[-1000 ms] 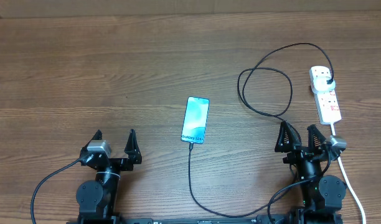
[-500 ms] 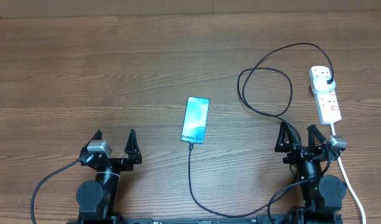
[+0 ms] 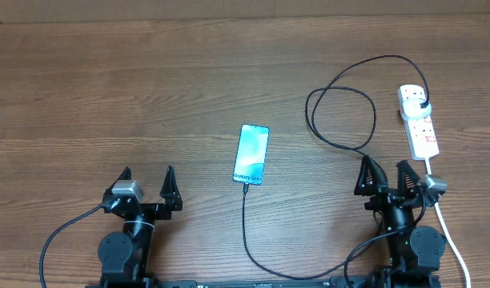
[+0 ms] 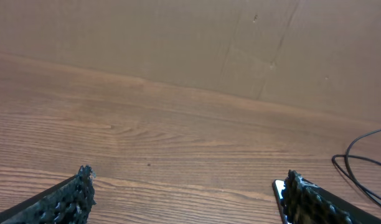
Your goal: Plug charger to phone and switch on socket
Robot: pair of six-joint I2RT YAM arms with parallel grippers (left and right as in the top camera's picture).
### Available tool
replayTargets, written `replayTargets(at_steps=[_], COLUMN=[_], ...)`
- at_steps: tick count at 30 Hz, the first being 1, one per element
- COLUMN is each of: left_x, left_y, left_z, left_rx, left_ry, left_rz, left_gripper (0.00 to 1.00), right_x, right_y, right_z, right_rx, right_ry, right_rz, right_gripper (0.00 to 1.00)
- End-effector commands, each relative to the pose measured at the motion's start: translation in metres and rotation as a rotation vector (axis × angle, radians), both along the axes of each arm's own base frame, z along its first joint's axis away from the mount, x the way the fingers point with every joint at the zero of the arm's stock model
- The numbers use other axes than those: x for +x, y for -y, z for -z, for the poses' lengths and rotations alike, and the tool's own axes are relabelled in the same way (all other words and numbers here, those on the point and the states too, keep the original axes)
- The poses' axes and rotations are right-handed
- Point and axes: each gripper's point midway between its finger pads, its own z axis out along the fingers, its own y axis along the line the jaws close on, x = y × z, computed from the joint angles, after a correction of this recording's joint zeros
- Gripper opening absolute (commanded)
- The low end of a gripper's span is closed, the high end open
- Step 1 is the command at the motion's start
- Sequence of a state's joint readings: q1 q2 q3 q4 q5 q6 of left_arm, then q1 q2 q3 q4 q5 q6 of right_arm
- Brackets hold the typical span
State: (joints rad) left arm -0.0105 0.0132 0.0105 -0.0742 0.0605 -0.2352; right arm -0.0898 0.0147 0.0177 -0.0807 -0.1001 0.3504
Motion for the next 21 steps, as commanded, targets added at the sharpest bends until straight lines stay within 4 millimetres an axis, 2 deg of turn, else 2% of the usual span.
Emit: replayTargets(at_steps=[1,6,21], left_x=[-0.0001,-0.0001,-0.0001], left_y=[0.0,0.0,0.0], left_z=[0.0009,0.0009,0.0009], left_rx=[0.014,0.014,0.014], left_ry=[0.003,0.003,0.003], left_rz=[0.004,0.004,0.004], left_gripper=[1.0,1.0,1.0], right_x=[-0.0001,-0.0001,-0.0001], right_y=[-0.0022,-0.0054,-0.0102], right_z=[0.0016,0.0018,0.0014], right_rx=[-0.225,-0.438,-0.434], right_ry=[0.012,0.021,0.026], right_rz=[-0.013,-0.026,-0.043], right_gripper=[1.0,1.0,1.0])
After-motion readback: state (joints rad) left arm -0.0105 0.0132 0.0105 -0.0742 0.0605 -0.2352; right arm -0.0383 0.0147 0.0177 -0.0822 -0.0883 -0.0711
